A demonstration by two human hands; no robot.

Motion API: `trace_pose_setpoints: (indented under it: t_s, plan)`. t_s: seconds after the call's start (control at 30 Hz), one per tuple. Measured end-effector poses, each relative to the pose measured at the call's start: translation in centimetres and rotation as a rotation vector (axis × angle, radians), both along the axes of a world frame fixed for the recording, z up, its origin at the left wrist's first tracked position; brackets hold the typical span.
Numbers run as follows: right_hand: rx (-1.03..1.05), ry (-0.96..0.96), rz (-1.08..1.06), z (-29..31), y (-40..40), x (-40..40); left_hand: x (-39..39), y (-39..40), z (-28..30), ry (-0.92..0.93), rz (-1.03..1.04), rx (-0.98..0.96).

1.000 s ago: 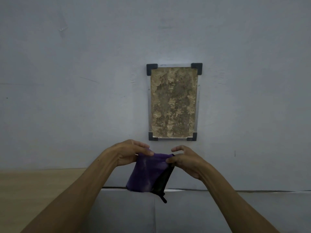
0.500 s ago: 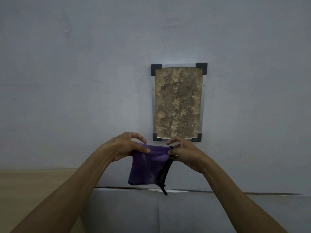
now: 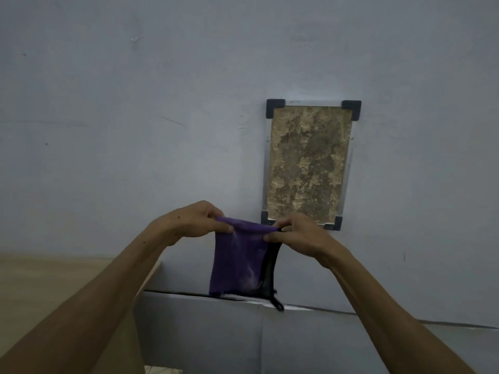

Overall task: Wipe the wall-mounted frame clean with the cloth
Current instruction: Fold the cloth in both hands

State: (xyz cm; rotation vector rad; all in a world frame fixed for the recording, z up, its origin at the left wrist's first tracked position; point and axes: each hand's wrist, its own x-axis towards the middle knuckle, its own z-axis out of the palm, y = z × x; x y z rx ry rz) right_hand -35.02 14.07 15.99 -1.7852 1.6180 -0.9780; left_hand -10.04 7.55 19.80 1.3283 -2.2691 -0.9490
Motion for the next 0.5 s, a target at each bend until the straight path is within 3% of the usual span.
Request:
trace_pose_setpoints:
  t_s: [0.1, 0.17, 0.27, 0.33, 0.43, 0.5]
  plan:
    - [0.019, -0.419, 0.031, -0.5, -0.5, 1.1, 0.2, 0.2, -2.3, 0.529, -0.01, 0.173]
    - [0.066, -0.7, 0.029, -1.2, -0.9, 2.5, -0.8, 0.4, -4.1, 0.675, 0.054, 0.09]
    - [0.115, -0.787, -0.052, -2.7, -1.7, 4.2, -2.1, 0.0, -6.4, 0.492, 0.173, -0.308]
    - [0.149, -0.76, -0.089, -3.9, -2.0, 4.9, -2.2, -0.4, -7.4, 0.419, 0.258, -0.416]
    - [0.245, -0.719, -0.148, -5.5, -2.6, 5.3, -1.9, -1.2, -9.0, 0.365, 0.357, -0.3]
    - [0.348, -0.726, -0.146, -5.9, -2.5, 5.5, -1.4, -1.3, -9.5, 0.439, 0.402, -0.016]
